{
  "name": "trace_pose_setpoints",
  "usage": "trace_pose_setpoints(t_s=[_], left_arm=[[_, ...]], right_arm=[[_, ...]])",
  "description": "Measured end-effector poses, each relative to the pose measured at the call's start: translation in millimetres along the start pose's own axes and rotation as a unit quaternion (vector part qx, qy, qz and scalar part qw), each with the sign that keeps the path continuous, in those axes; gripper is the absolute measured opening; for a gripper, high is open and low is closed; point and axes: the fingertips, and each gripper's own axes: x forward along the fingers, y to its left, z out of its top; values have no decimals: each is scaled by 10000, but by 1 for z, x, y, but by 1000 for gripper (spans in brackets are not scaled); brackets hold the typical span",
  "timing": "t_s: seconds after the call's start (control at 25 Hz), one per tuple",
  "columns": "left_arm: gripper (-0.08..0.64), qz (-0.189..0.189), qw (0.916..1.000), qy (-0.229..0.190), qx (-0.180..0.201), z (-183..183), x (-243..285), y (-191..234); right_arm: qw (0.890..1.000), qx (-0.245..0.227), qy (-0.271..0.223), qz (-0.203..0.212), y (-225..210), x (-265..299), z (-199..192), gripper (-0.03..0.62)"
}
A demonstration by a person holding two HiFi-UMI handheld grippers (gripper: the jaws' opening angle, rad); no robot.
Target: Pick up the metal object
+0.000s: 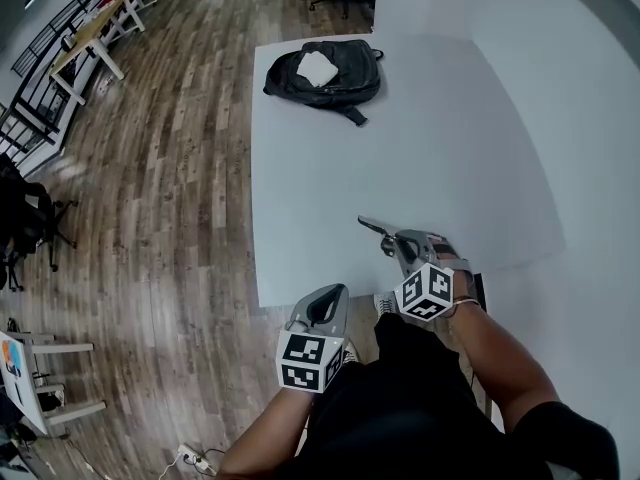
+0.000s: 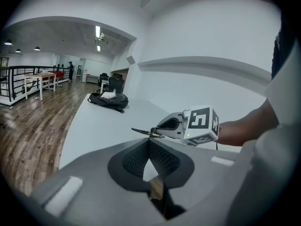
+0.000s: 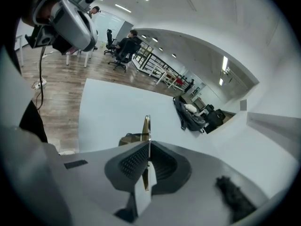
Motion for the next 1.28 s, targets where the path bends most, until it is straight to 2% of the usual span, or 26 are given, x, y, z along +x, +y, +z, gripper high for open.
trace_pose_setpoints(t_s=[0.16,0.44,0.72,0.88,1.12,1.2,1.28], left_arm=[[8,-27,9999,-86,102,1,-16,-5],[8,-33,9993,-285,237,9,-40,-14],[8,-119,9980,-507,345,21,-60,-28],[8,-133,9968,-657,431,32,-73,-32],[8,-203,9952,-805,513,42,-84,-40],[8,-246,9948,-822,549,44,-86,-46],[8,-277,9943,-846,578,46,-88,-52]], right_arm=[[9986,518,-111,11,8,-24,5,15],[9944,989,-352,-138,13,-67,17,15],[9776,1845,-989,-207,9,-124,41,15],[9539,2534,-1591,-212,8,-161,61,14],[9029,3608,-2330,-145,4,-202,73,14],[8921,3808,-2431,-109,4,-210,73,14],[8866,3897,-2491,-93,4,-216,72,14]])
